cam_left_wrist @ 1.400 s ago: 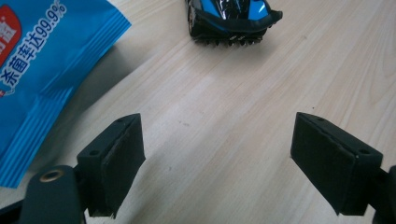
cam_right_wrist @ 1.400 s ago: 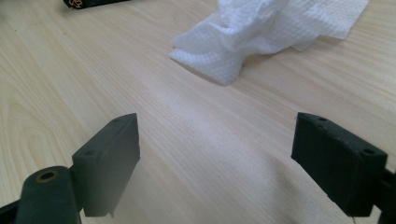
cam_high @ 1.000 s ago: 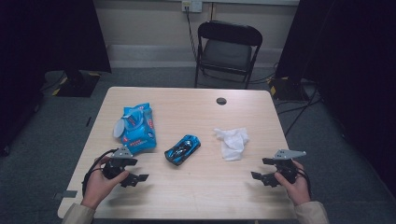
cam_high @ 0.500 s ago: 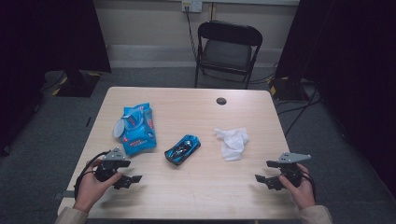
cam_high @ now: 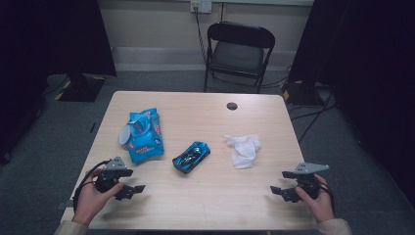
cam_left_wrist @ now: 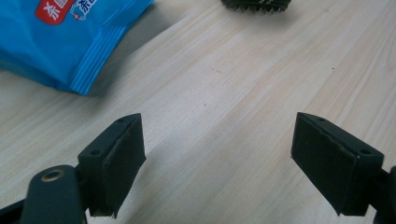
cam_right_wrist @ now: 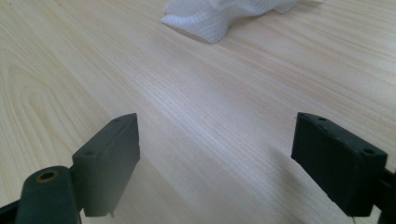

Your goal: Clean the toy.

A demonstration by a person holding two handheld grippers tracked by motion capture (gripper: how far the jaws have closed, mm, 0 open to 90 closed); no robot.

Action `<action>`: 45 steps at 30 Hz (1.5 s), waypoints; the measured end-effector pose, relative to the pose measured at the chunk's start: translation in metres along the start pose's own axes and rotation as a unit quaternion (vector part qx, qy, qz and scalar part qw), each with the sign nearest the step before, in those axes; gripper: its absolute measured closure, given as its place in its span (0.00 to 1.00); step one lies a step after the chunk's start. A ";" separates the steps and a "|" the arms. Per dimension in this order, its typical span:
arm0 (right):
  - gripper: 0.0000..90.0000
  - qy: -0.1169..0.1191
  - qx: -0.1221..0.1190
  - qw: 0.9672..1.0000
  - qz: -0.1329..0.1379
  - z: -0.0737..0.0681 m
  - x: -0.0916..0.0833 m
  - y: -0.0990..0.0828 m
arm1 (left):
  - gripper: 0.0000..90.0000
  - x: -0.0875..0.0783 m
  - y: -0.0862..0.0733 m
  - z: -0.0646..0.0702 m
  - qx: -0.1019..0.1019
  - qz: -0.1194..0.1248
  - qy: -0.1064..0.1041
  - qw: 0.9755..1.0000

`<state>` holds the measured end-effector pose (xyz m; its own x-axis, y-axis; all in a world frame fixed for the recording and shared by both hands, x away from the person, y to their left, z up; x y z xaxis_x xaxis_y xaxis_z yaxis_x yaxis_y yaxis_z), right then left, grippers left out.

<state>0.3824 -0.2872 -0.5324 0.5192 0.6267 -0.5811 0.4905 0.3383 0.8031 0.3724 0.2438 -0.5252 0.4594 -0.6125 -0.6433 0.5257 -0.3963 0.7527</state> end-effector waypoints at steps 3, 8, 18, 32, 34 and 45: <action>0.16 -0.002 0.003 1.000 0.000 0.001 -0.002 -0.002 | 0.19 -0.002 -0.002 -0.001 -0.002 0.003 0.000 1.000; 0.16 -0.004 0.005 1.000 -0.002 0.003 -0.004 -0.006 | 0.19 -0.004 -0.005 -0.002 -0.004 0.002 0.005 1.000; 0.16 -0.010 0.006 1.000 -0.004 0.006 -0.007 -0.011 | 0.19 -0.008 -0.014 -0.005 -0.004 0.001 0.009 1.000; 0.16 -0.012 0.004 1.000 -0.009 0.007 -0.007 -0.017 | 0.19 -0.011 -0.024 -0.007 -0.002 -0.003 0.015 1.000; 0.16 -0.013 0.004 1.000 -0.010 0.007 -0.007 -0.018 | 0.19 -0.011 -0.025 -0.007 -0.002 -0.002 0.016 1.000; 0.16 -0.015 -0.002 1.000 -0.012 0.007 -0.006 -0.022 | 0.19 -0.015 -0.034 -0.011 -0.005 -0.004 0.022 1.000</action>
<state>0.3738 -0.3029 -0.5474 0.5284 0.5968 -0.6038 0.4996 0.3565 0.7895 0.3560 0.2739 -0.5425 0.4855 -0.5791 -0.6549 0.5370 -0.3935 0.7462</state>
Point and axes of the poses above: each handheld gripper's, and its own axes: x roughly forward along the jaws, y roughly out of its top, z roughly to its right, the point moved 7 cm from there along x, roughly forward along the jaws, and after that the axes turned 6 degrees about z, right-handed, at the moved point
